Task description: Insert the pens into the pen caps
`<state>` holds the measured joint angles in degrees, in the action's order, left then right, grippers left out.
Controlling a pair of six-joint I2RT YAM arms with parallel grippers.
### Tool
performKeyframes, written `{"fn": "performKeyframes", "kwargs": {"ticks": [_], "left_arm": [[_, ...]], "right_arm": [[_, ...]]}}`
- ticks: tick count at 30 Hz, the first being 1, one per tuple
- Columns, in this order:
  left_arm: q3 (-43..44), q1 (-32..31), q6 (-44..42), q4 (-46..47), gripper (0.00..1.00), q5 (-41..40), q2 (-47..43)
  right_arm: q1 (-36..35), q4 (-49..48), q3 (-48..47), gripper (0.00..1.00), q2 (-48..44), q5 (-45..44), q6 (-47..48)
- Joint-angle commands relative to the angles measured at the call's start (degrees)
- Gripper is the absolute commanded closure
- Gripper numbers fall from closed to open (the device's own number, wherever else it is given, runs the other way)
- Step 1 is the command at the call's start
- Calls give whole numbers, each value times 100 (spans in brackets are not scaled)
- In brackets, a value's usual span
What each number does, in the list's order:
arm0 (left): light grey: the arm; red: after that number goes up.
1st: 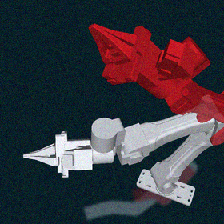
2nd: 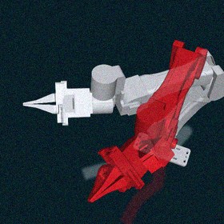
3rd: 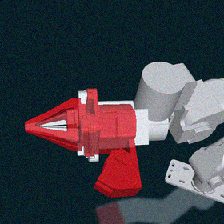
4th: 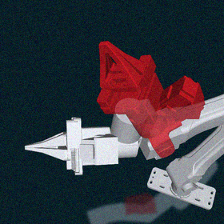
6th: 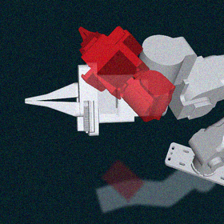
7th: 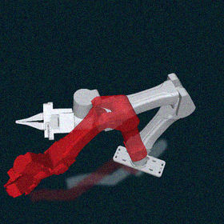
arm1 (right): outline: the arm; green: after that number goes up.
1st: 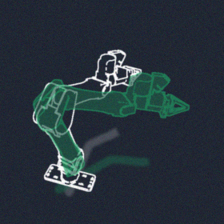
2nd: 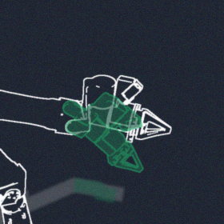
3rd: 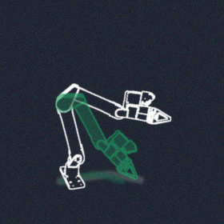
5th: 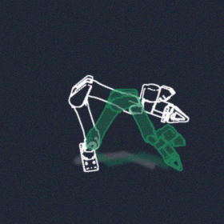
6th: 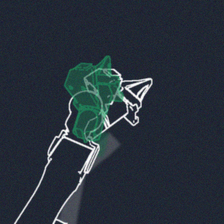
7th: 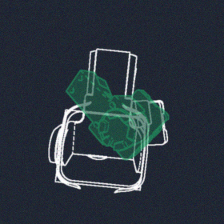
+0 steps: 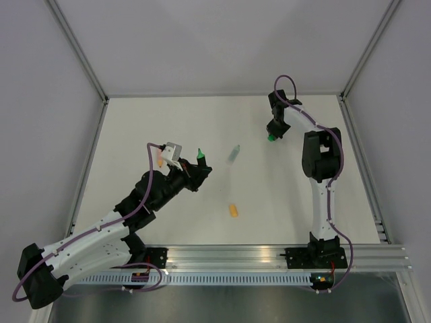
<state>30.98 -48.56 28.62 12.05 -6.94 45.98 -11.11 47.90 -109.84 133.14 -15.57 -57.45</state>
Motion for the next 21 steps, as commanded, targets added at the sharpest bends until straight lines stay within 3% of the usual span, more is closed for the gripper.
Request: {"fn": "performKeyframes", "kwargs": {"ticks": [1,11,15,18,21], "left_arm": [[57,13,-208,78,98,122,25],[277,13,-340,130,98,694,587],[373,13,-340,131,98,905,807],[312,13,-305,122,98,756,720],[251,13,-366,60,98,283,509]], "right_arm": [[13,-262,417,96,-112,476,471],[4,-2081,3037,100,-1878,1267,2105],[4,-2206,3566,100,-2503,978,2343],[4,-2285,3488,88,-2600,1100,2572],[4,-2477,3338,67,-2706,1320,2660]]}}
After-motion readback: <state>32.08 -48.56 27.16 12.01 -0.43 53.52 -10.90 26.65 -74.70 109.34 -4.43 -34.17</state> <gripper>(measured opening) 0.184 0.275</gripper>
